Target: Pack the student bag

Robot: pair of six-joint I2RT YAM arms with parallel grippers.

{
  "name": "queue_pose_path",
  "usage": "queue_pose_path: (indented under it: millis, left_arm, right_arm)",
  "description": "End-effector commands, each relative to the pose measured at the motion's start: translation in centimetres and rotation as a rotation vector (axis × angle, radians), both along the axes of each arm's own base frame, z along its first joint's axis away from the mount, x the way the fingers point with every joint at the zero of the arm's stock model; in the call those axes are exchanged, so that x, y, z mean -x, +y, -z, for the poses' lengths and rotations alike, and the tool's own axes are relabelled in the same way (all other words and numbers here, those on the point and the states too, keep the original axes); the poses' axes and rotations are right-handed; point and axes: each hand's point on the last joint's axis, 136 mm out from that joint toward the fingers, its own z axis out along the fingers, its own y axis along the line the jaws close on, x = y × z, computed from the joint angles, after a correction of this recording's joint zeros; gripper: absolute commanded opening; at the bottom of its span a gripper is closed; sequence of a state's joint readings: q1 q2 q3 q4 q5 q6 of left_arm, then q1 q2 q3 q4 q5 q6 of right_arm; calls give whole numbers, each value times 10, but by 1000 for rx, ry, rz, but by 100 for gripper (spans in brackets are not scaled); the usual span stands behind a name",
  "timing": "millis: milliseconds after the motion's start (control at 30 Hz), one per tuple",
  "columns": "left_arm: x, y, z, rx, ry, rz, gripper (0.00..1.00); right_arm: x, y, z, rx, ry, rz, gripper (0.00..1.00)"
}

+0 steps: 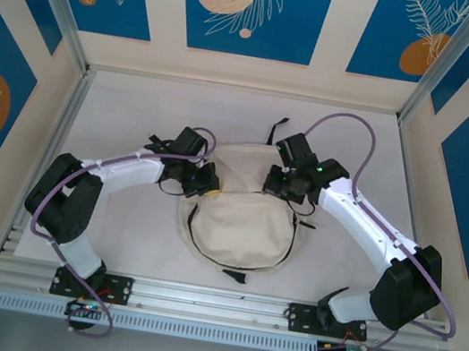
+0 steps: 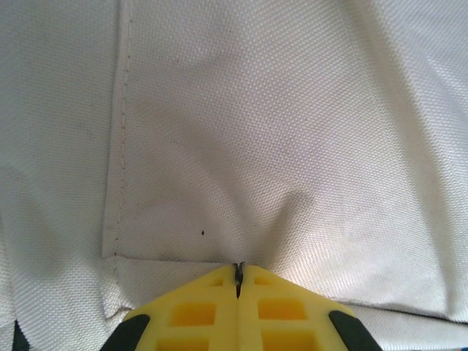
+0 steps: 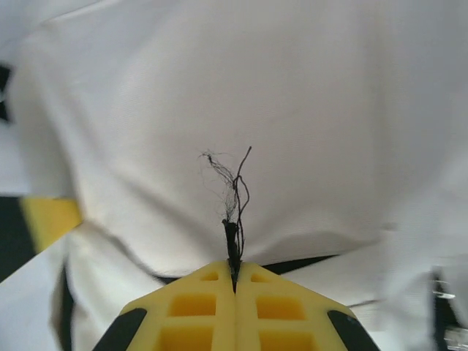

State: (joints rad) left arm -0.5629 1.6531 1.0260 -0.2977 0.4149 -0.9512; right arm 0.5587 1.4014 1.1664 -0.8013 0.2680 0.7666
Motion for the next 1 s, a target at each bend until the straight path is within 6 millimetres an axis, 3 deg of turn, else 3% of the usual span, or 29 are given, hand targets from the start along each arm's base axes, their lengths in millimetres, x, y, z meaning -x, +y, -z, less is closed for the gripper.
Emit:
queue_pose_path:
  millis: [0, 233, 467, 667, 800, 967]
  left_arm:
    - [15, 26, 24, -159, 57, -9, 0]
    - [13, 29, 24, -175, 52, -18, 0]
    - [10, 31, 18, -182, 35, -15, 0]
    - [1, 28, 1, -162, -7, -11, 0]
    - [-13, 30, -16, -160, -46, -32, 0]
    - [-37, 40, -30, -163, -84, -81, 0]
  right_arm:
    - [5, -49, 9, 100, 22, 144, 0]
    - [3, -81, 29, 140, 83, 260, 0]
    - [-4, -89, 34, 159, 94, 292, 0]
    - [-23, -30, 27, -66, 80, 46, 0]
    - [-32, -4, 26, -163, 64, -50, 0]
    - [-58, 24, 37, -235, 75, -111, 0]
